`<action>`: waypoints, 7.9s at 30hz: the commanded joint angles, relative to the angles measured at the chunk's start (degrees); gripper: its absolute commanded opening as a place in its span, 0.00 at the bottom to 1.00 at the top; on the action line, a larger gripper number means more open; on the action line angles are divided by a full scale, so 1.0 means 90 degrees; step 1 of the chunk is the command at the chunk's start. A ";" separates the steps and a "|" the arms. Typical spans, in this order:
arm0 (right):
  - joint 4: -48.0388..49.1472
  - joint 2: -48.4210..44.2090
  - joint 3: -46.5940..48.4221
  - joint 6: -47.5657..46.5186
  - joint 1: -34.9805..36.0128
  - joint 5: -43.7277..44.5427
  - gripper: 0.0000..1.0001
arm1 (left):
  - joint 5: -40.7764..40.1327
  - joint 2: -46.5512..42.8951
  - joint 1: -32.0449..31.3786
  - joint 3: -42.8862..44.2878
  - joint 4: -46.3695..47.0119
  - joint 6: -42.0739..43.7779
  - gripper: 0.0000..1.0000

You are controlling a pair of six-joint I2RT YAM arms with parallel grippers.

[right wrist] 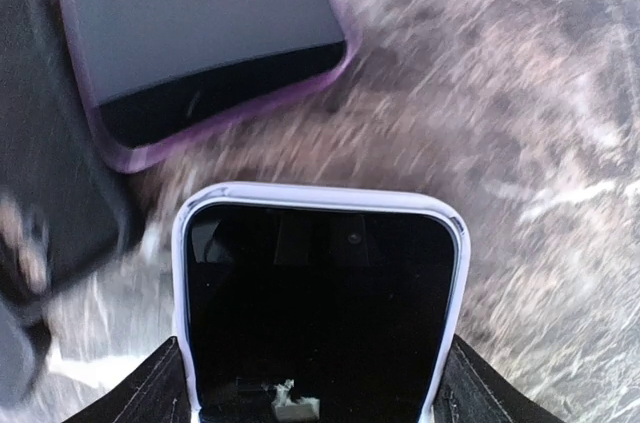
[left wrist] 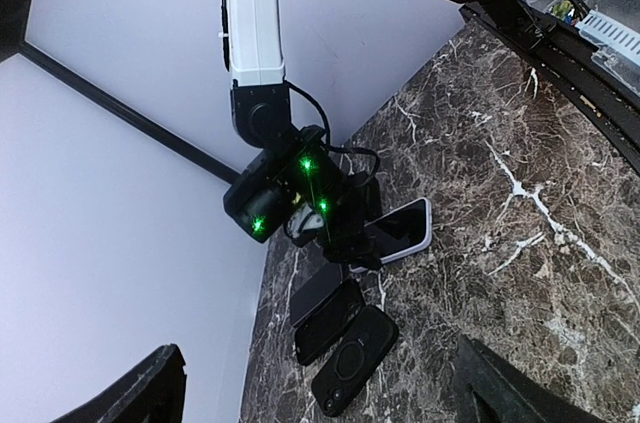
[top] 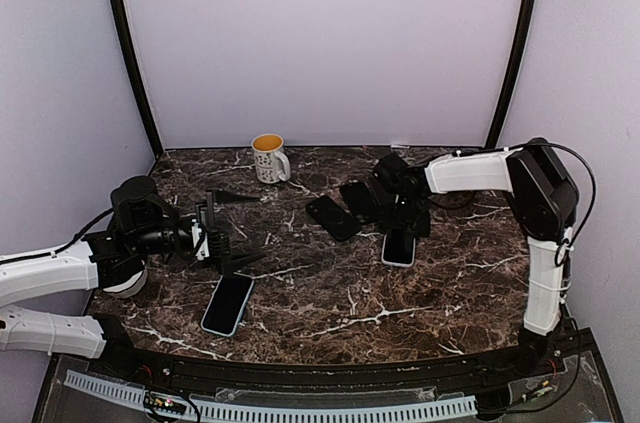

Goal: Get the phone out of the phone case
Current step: Pick up the phone with the phone case at the center of the board, then pass from the right arm to the left, then pass from the left arm to the right

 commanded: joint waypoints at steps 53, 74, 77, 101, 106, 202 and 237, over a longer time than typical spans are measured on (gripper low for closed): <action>0.7767 -0.4633 -0.3435 -0.5917 0.2670 0.0034 0.43 | -0.2107 0.1693 -0.0503 0.3040 -0.0674 -0.8842 0.67; 0.7432 -0.4066 -0.2776 -0.6511 0.3378 0.0913 0.42 | -0.2775 0.2060 -0.1195 0.3355 -0.0987 -0.8613 0.50; 0.7415 -0.4010 -0.2677 -0.6523 0.3403 0.1004 0.42 | -0.2800 0.2045 -0.1223 0.3342 -0.1067 -0.8622 0.45; 0.6983 -0.3576 -0.2127 -0.6614 0.3587 0.1564 0.41 | -0.4402 0.2329 -0.1835 0.3720 -0.1523 -0.7736 0.00; 0.7058 -0.3583 -0.2141 -0.6599 0.3597 0.1875 0.42 | -0.4630 0.2378 -0.1930 0.3818 -0.1642 -0.7629 0.00; 1.0995 -0.4355 -0.3364 0.0693 0.1028 -0.6701 0.00 | -0.1386 0.1761 -0.0561 0.3742 0.0561 -1.0327 0.00; 0.6562 -0.5253 -0.3392 -0.2508 0.1176 -0.4698 0.00 | -0.1926 0.0030 -0.0560 0.2507 -0.1360 -0.5659 0.99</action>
